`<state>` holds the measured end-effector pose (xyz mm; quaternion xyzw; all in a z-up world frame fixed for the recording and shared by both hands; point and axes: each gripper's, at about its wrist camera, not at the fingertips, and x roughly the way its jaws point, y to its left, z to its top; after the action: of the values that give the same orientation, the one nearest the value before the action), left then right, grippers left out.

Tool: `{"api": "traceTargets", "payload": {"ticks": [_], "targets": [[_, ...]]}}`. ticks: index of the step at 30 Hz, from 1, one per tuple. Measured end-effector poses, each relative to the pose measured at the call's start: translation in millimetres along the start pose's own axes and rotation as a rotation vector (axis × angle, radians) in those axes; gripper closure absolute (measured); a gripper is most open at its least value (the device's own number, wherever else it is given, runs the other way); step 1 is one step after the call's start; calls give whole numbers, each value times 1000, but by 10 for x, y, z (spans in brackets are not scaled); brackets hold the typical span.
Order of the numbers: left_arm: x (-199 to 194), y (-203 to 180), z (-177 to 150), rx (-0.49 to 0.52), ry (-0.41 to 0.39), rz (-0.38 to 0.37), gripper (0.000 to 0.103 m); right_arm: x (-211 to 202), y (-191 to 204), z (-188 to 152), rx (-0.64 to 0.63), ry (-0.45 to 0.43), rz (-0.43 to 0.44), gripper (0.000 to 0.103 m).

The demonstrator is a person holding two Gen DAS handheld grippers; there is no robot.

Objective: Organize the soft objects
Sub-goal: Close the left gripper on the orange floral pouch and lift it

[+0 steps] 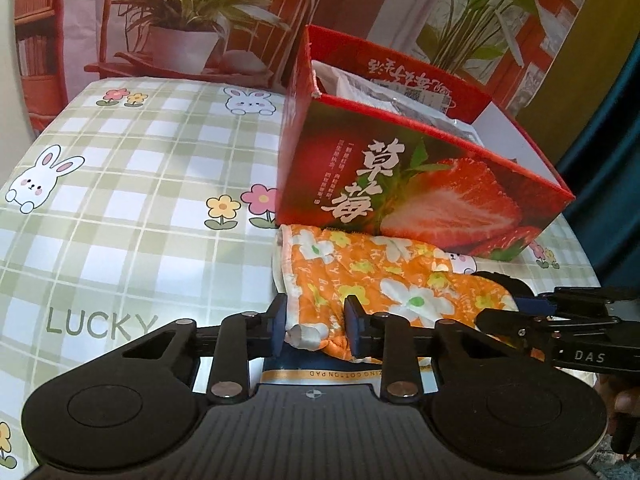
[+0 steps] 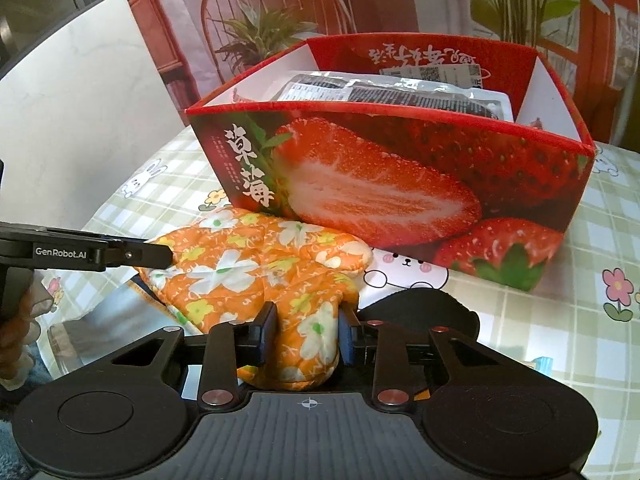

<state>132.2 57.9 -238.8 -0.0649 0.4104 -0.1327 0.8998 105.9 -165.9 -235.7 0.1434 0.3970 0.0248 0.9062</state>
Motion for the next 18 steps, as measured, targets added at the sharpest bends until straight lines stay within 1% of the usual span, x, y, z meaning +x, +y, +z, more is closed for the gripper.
{"api": "traceTargets", "payload": {"ticks": [4, 5, 6, 10, 14, 18], "targets": [[-6, 2, 8, 1, -4, -1, 77, 36, -14, 5, 19, 8, 4, 74], [-19, -4, 15, 3, -11, -3, 79, 31, -12, 9, 18, 6, 6, 75], [-35, -9, 23, 6, -19, -6, 84, 21, -5, 15, 15, 1, 8, 78], [-135, -51, 75, 24, -61, -21, 85, -87, 13, 58, -9, -38, 17, 88], [-222, -120, 116, 52, -91, -27, 86, -208, 36, 123, -34, -84, 14, 92], [-281, -170, 151, 61, -111, -42, 86, -329, 45, 165, -56, -121, 4, 92]]}}
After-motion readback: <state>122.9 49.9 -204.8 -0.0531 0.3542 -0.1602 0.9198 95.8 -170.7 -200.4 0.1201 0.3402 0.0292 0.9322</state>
